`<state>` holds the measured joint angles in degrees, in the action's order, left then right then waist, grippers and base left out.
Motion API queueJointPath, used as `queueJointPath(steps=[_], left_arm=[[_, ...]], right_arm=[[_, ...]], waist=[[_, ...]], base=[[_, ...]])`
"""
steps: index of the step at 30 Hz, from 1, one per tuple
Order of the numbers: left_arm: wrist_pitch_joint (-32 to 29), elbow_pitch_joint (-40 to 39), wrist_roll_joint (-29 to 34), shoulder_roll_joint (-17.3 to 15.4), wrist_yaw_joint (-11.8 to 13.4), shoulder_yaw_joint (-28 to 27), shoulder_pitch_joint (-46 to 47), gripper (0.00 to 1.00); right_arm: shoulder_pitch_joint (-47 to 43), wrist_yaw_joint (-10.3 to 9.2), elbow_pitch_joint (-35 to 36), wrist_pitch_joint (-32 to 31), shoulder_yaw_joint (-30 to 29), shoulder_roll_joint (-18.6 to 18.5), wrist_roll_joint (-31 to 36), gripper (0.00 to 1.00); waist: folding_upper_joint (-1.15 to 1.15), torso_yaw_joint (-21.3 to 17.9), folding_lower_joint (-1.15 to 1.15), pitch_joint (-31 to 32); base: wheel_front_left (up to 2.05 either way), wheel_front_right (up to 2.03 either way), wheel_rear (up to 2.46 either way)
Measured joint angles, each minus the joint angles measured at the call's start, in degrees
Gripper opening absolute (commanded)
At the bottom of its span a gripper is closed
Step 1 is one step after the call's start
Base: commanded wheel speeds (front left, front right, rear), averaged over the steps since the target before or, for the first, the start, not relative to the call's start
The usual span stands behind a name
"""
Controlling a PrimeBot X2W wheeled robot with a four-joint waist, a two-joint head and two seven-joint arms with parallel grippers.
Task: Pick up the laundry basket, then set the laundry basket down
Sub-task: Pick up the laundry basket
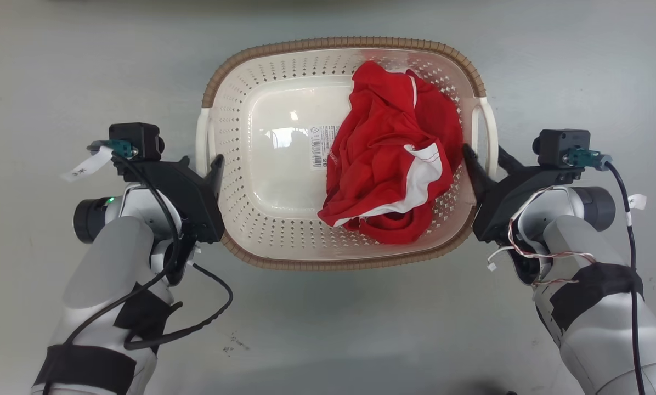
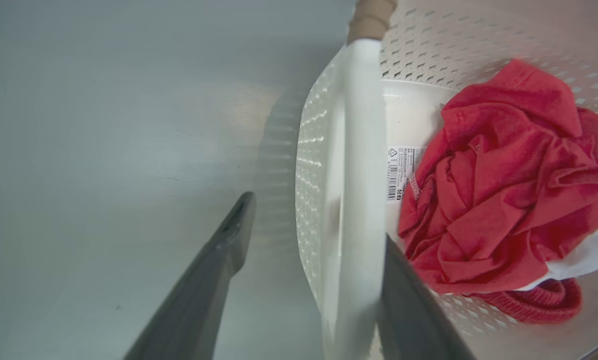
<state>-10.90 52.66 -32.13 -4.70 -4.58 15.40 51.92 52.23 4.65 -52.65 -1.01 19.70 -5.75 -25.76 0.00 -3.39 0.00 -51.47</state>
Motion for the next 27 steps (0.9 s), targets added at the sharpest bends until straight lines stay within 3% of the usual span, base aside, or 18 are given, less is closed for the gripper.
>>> queueJointPath(steps=[13, 27], left_arm=[[2.0, 7.3, 0.0, 2.4, 0.0, 0.5, 1.7, 0.0], [3.0, 14.4, -0.6, 3.9, -0.6, 1.2, 0.9, 0.0]], right_arm=[[1.9, 1.49, -7.1, 0.1, 0.2, 1.2, -0.5, 0.0], [0.7, 2.5, -13.9, 0.0, 1.2, 2.2, -2.0, 0.0]], waist=[[0.0, 0.3, 0.0, 2.0], [0.0, 0.8, 0.0, 9.9]], base=[[0.0, 0.0, 0.0], [0.0, 0.0, 0.0]])
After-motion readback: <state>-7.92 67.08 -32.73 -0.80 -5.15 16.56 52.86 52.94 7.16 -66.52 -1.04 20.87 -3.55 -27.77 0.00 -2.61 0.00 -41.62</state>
